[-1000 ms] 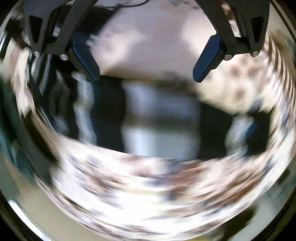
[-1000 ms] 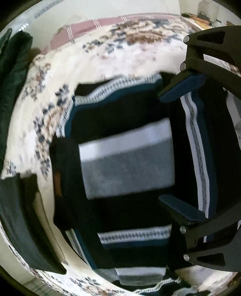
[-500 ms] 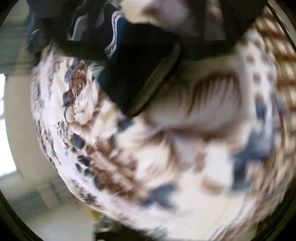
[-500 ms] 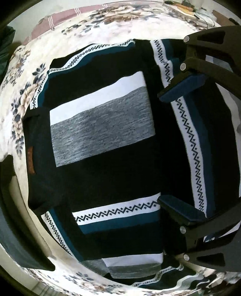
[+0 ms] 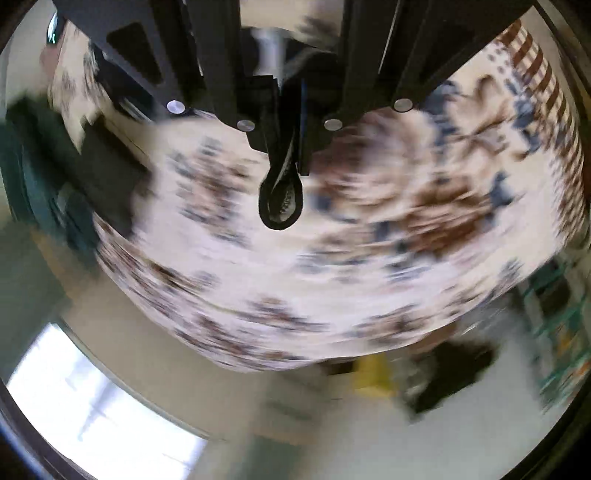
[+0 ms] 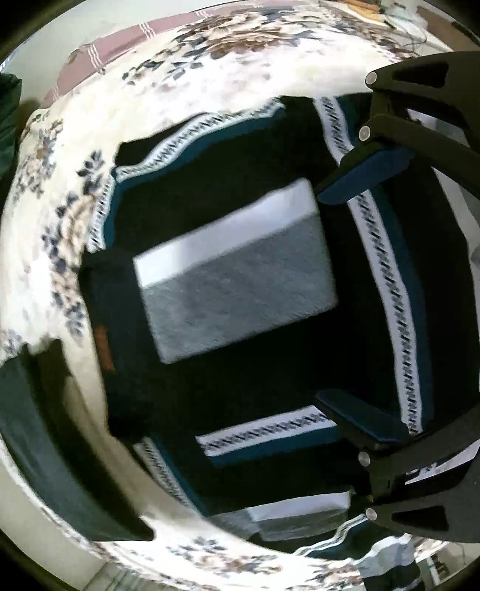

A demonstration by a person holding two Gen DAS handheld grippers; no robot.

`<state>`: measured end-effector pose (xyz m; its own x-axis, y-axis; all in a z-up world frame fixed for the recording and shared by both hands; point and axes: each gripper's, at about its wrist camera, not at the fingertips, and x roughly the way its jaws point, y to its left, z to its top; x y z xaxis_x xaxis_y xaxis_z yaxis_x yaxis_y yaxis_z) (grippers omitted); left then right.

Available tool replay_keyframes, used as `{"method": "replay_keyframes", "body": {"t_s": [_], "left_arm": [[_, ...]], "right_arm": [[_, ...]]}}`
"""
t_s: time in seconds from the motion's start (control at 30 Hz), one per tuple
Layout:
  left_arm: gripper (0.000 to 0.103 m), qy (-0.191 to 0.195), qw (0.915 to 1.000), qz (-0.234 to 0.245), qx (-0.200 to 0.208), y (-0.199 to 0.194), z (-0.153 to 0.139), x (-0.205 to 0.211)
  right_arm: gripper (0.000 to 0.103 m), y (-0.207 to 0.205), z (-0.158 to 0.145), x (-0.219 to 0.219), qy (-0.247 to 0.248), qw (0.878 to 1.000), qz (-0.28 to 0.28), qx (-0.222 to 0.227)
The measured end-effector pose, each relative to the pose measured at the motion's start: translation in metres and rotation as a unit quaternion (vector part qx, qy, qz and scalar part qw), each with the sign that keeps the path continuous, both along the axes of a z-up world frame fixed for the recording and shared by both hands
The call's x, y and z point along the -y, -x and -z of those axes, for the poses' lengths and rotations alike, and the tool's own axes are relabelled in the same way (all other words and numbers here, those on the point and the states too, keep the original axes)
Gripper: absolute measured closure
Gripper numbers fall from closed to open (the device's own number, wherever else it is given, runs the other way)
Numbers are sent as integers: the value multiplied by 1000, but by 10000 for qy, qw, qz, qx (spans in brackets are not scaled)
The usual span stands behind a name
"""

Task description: Fold small clothes

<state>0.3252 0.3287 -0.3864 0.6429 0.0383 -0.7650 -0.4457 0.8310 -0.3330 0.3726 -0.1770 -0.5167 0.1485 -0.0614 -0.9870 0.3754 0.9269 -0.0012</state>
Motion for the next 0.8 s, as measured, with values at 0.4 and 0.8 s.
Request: {"method": "replay_keyframes", "body": {"t_s": [0.4, 0.8], "left_arm": [[98, 154, 9428, 3324, -211, -93, 17, 418], [27, -634, 8838, 4460, -1264, -88, 92, 633]], "right_arm": [[2, 7, -24, 165, 160, 9992, 363, 110], [2, 85, -17, 328, -134, 9919, 1264, -70]]}}
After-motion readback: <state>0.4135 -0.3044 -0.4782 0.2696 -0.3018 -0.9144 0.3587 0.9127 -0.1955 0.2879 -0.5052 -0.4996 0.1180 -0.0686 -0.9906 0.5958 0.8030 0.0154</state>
